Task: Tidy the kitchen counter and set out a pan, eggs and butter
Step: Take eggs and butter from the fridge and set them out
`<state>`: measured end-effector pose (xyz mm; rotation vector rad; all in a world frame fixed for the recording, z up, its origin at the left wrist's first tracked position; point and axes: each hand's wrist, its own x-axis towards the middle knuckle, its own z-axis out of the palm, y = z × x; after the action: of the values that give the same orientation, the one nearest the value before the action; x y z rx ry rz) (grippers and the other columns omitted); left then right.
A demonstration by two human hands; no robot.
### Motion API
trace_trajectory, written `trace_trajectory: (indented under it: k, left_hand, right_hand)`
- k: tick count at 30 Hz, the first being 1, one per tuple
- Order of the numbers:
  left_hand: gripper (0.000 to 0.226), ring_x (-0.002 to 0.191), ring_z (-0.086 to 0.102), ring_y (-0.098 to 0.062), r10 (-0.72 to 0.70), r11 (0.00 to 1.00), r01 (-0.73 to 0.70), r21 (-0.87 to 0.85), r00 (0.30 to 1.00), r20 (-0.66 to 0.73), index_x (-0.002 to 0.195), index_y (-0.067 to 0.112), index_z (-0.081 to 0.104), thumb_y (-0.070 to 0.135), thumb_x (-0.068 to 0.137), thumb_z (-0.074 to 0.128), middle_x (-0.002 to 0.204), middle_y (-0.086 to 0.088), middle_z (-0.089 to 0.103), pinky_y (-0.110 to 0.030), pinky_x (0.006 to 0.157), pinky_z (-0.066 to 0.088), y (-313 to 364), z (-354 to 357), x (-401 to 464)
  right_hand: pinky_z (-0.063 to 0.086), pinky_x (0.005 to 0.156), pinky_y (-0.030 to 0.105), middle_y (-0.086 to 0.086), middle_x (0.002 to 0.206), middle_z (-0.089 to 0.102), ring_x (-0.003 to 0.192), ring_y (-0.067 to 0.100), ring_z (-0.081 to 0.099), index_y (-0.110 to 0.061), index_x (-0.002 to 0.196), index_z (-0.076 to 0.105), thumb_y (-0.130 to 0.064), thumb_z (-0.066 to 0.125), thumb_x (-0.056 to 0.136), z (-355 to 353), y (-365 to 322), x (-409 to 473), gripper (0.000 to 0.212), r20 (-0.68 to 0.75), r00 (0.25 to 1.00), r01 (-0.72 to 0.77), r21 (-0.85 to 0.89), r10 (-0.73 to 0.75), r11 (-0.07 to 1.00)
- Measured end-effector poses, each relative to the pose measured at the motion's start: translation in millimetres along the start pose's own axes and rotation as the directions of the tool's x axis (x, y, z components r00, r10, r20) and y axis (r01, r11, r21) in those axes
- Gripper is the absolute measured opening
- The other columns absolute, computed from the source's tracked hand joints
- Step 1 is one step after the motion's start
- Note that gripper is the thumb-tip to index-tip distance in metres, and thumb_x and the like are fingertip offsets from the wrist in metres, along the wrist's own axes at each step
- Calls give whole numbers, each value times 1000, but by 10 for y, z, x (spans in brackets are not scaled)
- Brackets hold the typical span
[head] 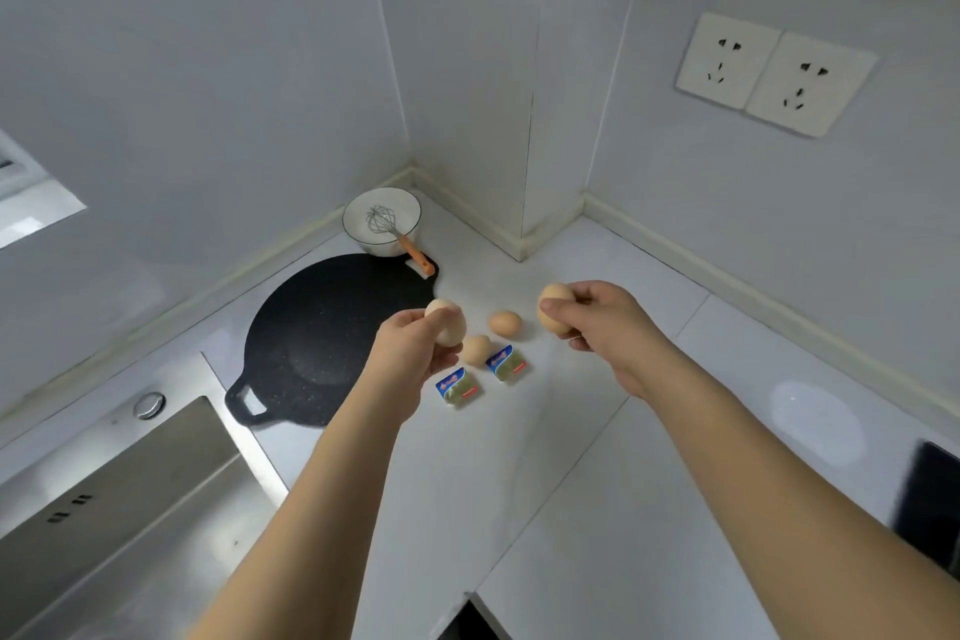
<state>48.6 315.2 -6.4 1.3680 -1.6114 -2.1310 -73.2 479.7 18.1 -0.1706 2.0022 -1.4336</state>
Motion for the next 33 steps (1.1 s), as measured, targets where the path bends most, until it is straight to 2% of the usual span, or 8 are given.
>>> trace_trajectory:
  k: [4, 7, 12, 17, 19, 23, 28, 33]
  left_hand:
    - [20, 83, 63, -23, -24, 998, 26, 58, 999, -33, 106, 14, 59, 22, 89, 66, 94, -10, 65, -41, 89, 56, 4, -78, 339]
    - [20, 89, 64, -23, -19, 989, 25, 146, 999, -39, 105, 19, 59, 22, 88, 68, 97, -6, 64, -41, 89, 56, -21, -73, 558]
    - [30, 86, 62, -19, 17, 954, -5, 301, 999, -40, 106, 18, 58, 30, 82, 72, 96, -4, 64, -34, 78, 55, -119, 7, 933]
    - [33, 84, 62, -16, 21, 884, -6, 468, 999, -27, 106, 22, 55, 36, 81, 70, 96, -2, 63, -27, 63, 49, -167, 100, 1220]
    - [33, 83, 60, -15, 25, 847, -12, 532, 1000, -17, 107, 22, 54, 36, 82, 69, 97, -2, 61, -25, 58, 44, -180, 125, 1295]
    - [24, 83, 58, -13, 28, 795, -7, 606, 999, -25, 101, 22, 52, 34, 86, 66, 94, 0, 58, -33, 73, 55, -233, 186, 1451]
    - [23, 88, 57, -18, 59, 669, -27, 743, 998, -17, 104, 21, 52, 35, 88, 57, 101, -2, 57, -36, 76, 54, -287, 260, 1538]
    - [20, 85, 57, -18, 91, 604, -43, 796, 996, -16, 103, 21, 52, 33, 87, 54, 100, -3, 56, -31, 66, 49, -322, 298, 1572]
  right_hand:
    - [48, 79, 30, 3, 107, 66, 88, 18, 62, -19, 105, 61, -24, 72, 83, 207, -15, 522, 25, 6, 999, 33, -157, -32, 987]
    - [49, 92, 35, 0, 107, 65, 99, 18, 63, -22, 106, 62, -25, 74, 80, 378, 16, 877, 29, 48, 997, 77, -278, -66, 957]
    - [43, 83, 24, -1, 110, 63, 99, 15, 59, -19, 114, 63, -26, 75, 79, 552, 72, 1436, 38, 119, 989, 134, -513, -84, 848]
    - [41, 80, 25, 1, 113, 62, 97, 16, 57, -18, 115, 62, -27, 75, 78, 607, 185, 1801, 41, 187, 981, 163, -663, -50, 731]
    - [44, 82, 28, 1, 113, 62, 98, 17, 57, -18, 116, 62, -27, 75, 78, 611, 222, 1874, 41, 206, 978, 176, -695, -42, 697]
    - [47, 84, 31, 1, 112, 62, 99, 19, 59, -19, 114, 63, -26, 74, 78, 634, 291, 1993, 38, 244, 969, 209, -744, -33, 635]
    - [50, 84, 36, 3, 111, 62, 97, 21, 59, -19, 110, 63, -25, 74, 76, 651, 341, 2069, 36, 281, 959, 241, -771, -25, 590]
    - [48, 85, 35, 5, 115, 59, 101, 22, 57, -18, 115, 61, -26, 73, 79, 656, 369, 2100, 39, 313, 949, 286, -795, -42, 535]
